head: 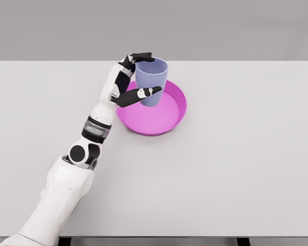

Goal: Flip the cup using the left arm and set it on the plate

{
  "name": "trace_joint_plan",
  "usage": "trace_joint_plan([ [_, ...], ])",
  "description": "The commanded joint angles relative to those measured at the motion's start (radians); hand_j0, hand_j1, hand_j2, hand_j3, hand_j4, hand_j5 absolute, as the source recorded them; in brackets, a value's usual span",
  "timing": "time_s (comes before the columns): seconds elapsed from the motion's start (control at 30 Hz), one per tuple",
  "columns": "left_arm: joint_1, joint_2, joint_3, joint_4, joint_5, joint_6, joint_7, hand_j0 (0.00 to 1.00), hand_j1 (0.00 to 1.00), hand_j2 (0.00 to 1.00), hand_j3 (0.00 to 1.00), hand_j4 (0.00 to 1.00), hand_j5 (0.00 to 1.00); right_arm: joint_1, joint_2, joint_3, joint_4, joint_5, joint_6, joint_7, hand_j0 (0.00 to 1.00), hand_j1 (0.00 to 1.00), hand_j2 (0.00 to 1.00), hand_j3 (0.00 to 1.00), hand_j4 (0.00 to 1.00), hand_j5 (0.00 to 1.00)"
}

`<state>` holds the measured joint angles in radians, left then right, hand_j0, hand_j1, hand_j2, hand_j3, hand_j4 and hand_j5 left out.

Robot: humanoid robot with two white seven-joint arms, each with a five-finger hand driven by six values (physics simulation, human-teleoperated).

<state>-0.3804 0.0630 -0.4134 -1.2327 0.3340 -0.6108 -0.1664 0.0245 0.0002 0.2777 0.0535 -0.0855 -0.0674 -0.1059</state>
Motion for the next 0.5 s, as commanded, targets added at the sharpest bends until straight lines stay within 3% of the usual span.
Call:
trace_joint_plan([
  [0.0,0.000,-0.029,0.024,0.004,0.003,0.000,-0.002,0.58,0.58,0.58,0.58,0.58,0.58,0.000,0.000,0.000,0.000,0.000,0.000,0.000,1.00,1.00,1.00,1.00,1.00,1.00],
  [0.23,0.000,-0.063,0.076,0.007,0.011,0.000,-0.002,0.58,0.58,0.58,0.58,0.58,0.58,0.000,0.000,0.000,0.000,0.000,0.000,0.000,1.00,1.00,1.00,1.00,1.00,1.00],
  [0.47,-0.023,-0.063,0.068,0.134,0.006,0.000,-0.002,0.58,0.58,0.58,0.58,0.58,0.58,0.000,0.000,0.000,0.000,0.000,0.000,0.000,1.00,1.00,1.00,1.00,1.00,1.00],
])
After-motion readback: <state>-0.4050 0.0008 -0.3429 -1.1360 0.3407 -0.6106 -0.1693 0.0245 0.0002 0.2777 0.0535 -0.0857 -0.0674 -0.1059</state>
